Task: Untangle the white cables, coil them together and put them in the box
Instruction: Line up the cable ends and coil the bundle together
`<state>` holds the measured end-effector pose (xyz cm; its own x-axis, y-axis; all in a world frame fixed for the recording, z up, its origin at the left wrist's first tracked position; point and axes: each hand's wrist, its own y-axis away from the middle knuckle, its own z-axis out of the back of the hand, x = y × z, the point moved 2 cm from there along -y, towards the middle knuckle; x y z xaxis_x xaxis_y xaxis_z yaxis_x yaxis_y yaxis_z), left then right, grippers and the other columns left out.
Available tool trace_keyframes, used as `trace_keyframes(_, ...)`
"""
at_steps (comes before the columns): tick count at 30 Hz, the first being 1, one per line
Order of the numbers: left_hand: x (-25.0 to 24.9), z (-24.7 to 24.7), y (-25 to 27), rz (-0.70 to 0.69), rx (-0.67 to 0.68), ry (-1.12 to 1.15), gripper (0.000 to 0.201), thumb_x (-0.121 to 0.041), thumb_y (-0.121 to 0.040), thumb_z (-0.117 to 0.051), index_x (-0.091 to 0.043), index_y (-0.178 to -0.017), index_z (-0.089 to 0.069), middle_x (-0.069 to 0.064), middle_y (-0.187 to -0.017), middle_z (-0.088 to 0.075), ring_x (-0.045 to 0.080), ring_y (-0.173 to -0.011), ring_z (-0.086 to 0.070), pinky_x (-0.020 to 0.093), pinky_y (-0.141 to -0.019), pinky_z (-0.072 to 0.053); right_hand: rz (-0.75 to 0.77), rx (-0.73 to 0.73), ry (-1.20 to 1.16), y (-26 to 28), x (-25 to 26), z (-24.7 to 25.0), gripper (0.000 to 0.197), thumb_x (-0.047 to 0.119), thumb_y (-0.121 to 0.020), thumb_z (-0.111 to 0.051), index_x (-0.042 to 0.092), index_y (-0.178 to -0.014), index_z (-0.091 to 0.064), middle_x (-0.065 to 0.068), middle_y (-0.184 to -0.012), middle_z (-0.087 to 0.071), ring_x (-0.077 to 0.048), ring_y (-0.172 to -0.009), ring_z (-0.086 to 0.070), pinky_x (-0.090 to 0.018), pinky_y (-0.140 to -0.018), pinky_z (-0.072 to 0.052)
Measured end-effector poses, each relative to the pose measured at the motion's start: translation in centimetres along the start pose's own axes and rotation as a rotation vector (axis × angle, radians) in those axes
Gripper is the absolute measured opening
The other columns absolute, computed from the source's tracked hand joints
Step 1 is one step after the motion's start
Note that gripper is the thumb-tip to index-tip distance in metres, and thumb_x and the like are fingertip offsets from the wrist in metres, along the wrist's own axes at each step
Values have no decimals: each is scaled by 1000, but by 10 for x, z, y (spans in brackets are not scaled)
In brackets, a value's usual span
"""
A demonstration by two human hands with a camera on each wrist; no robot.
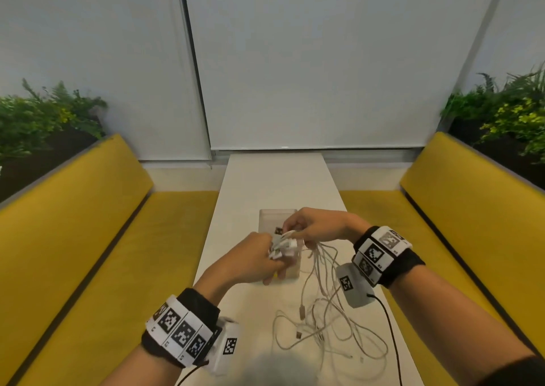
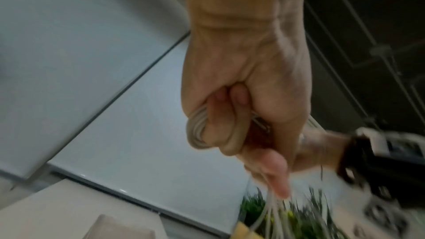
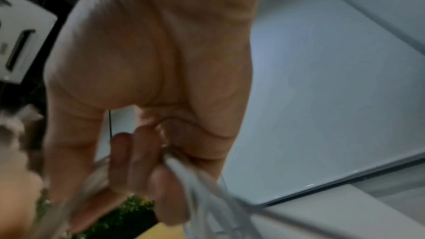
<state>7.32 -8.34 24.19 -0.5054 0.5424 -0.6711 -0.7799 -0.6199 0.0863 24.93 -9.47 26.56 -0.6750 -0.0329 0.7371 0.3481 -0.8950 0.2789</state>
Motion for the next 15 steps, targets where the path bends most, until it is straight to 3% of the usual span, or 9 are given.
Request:
trace_keyframes(2, 6, -7, -2, 21, 12, -55, 29, -29, -98, -59, -16, -77, -74, -14, -43, -60, 8, -54, -63, 16, -56, -43, -15, -12, -16, 0, 5, -1, 22, 18, -98, -58, -2, -105, -65, -4, -66, -50, -13, -49, -39, -24, -46, -35)
trace_keyframes(4, 14, -9, -7, 73, -112, 25, 30, -30, -100, -56, -12, -84, -74, -7, -51, -66, 14, -63, -66, 21, -56, -45, -10, -44, -101, 1, 8, -2, 24, 19, -101, -55, -2, -105, -64, -5, -65, -46, -13, -49, -37, -24, -46, -35)
trace_keyframes(6, 18, -10, -9, 89, -239, 127, 36, -36, -102, -51, -12, -85, -73, 1, -64, -74, 8, -65, -64, 18, -56, -44, 26, -93, -228, 4, 7, -1, 27, 19, -102, -52, -4, -109, -64, -7, -69, -49, -13, -52, -41, -25, -50, -43)
trace_keyframes(11, 16, -17, -4, 25, -437, 324, 34, -40, -103, -50, -18, -103, -76, -5, -81, -79, -4, -76, -68, 8, -65, -46, 46, -58, -484, 10, 7, 6, 29, 11, -102, -48, -2, -126, -58, -14, -84, -54, -17, -61, -52, -34, -66, -55)
trace_keyframes(12, 15, -17, -4, 31, -466, 414, 33, -39, -103, -50, -18, -106, -76, -5, -84, -80, -5, -75, -69, 7, -64, -46, 30, -41, -509, 10, 7, 7, 29, 8, -102, -49, -5, -127, -55, -12, -84, -57, -17, -63, -55, -36, -71, -56)
trace_keyframes(15, 16, -21, -3, 85, -518, 643, 36, -46, -100, -49, -22, -106, -75, 5, -76, -77, 0, -47, -59, 11, -48, -41, -37, -95, -365, 9, 10, 4, 28, 6, -99, -54, -5, -124, -49, -6, -83, -63, -17, -68, -62, -37, -79, -55)
